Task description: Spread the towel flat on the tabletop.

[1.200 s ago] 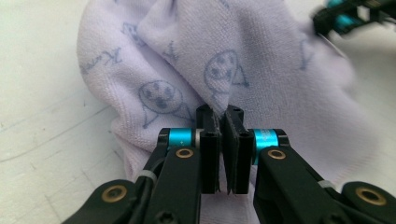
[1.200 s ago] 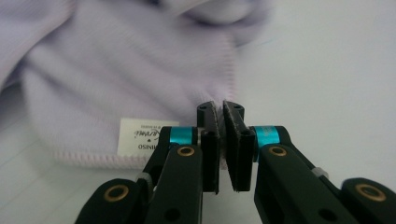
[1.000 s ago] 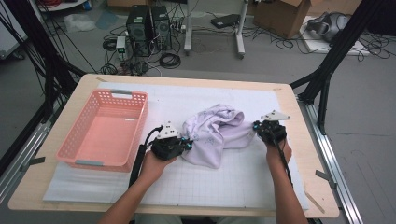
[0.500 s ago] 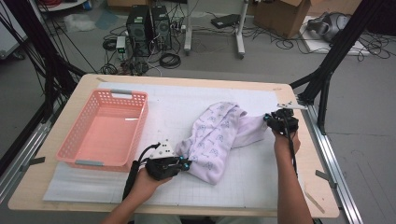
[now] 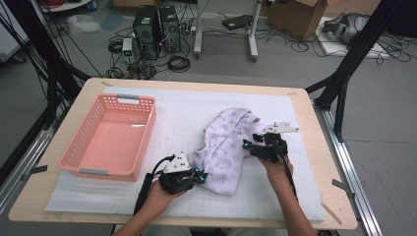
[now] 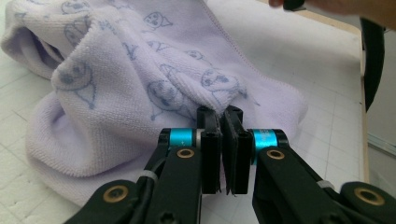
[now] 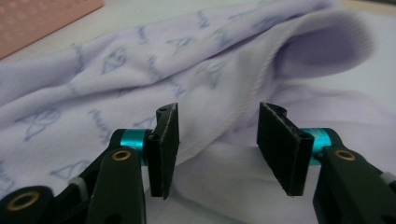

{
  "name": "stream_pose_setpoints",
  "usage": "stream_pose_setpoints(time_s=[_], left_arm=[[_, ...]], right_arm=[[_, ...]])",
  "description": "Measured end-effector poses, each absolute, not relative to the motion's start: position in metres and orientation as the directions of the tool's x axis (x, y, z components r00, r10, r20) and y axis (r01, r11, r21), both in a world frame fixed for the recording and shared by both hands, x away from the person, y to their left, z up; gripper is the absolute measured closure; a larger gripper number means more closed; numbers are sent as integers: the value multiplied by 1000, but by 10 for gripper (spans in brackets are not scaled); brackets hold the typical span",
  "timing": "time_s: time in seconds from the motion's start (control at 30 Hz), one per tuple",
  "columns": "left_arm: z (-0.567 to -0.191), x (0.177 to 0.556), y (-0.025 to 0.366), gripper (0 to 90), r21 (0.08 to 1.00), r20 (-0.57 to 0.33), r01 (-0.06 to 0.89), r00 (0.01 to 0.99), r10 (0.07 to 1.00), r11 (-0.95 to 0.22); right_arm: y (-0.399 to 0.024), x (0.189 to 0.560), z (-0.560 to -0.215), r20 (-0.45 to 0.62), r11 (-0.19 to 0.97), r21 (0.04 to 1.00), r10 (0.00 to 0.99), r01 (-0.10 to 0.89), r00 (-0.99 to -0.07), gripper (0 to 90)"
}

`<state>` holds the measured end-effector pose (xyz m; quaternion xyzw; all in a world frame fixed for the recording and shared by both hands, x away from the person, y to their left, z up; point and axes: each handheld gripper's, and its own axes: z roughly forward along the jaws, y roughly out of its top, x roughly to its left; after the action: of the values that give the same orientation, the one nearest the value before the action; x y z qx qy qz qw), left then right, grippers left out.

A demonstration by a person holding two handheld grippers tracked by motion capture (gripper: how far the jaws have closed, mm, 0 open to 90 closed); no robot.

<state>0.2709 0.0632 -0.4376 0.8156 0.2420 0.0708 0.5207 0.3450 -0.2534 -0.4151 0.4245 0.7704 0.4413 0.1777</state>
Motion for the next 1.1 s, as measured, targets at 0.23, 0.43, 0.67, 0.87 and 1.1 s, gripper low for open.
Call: stream_pose_setpoints(time_s=[0.23,0.43,0.67,0.87,1.1], left_arm=[[-441,273,60,857,881,-143,325,876,461,-343],[-440,275,64,630,881,-182,351,871,455,-319],[-424,286,87,441,913,-212,358,825,523,-194],[-412,307,97,438,926,-213,351,788,577,-138],[-415,343,91,455,916,-202,373,747,633,-147]], right_arm=[[-236,342,-426,36,337,833,758,439,-651,708],[-257,329,-415,18,350,830,760,434,-649,831],[-308,298,-408,52,328,842,742,429,-668,828],[-332,282,-417,33,354,820,755,450,-655,826],[-347,279,-415,58,280,835,812,474,-581,568]])
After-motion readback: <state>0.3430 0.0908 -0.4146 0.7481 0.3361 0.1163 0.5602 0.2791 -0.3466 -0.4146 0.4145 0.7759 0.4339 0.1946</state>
